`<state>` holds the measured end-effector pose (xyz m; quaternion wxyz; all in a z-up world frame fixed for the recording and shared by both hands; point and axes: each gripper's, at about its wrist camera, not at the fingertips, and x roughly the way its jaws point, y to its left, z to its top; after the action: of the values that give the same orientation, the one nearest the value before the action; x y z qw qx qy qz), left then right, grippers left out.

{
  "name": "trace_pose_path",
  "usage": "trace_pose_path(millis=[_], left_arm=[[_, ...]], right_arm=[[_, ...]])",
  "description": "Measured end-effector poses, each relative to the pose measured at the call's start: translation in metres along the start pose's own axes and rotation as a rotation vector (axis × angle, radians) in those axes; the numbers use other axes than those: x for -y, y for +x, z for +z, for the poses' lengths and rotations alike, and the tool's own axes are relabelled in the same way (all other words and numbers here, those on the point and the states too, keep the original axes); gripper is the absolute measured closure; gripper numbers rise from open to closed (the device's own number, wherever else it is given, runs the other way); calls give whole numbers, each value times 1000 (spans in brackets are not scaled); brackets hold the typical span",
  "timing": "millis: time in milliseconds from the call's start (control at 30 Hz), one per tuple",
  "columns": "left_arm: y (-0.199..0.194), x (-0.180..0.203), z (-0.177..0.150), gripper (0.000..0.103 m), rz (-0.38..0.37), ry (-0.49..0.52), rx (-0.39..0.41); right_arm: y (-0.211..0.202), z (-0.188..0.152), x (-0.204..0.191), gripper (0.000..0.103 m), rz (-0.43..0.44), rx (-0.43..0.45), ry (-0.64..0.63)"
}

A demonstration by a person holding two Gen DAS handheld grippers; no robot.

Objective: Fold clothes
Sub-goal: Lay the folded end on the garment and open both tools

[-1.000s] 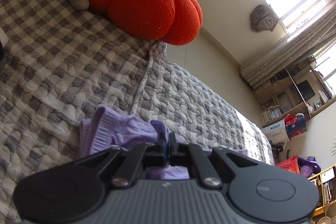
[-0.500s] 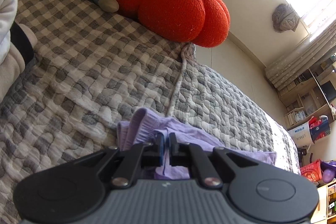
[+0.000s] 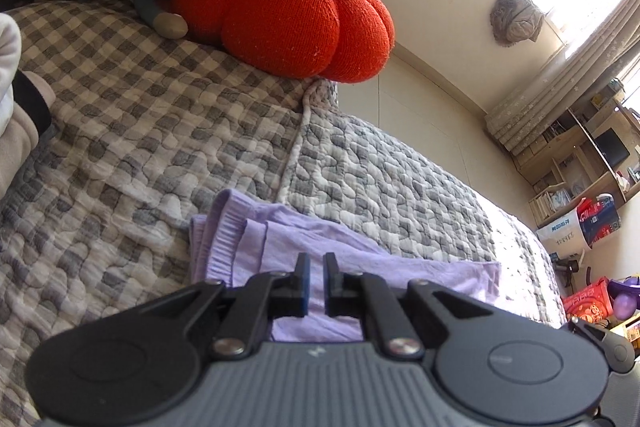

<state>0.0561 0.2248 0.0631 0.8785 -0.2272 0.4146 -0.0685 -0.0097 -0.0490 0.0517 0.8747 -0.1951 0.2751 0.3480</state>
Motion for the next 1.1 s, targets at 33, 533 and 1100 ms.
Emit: trace_pose_path(millis=[33, 533, 1100], left_arm=[[2, 6, -4, 99, -2, 14, -9], [16, 80, -52, 89, -13, 77, -98], [41, 155, -127, 78, -224, 412, -268]], right_arm=[[-4, -5, 12, 57, -14, -10, 31], [-39, -83, 134, 56, -71, -166, 498], [-36, -88, 140, 97, 71, -213, 669]])
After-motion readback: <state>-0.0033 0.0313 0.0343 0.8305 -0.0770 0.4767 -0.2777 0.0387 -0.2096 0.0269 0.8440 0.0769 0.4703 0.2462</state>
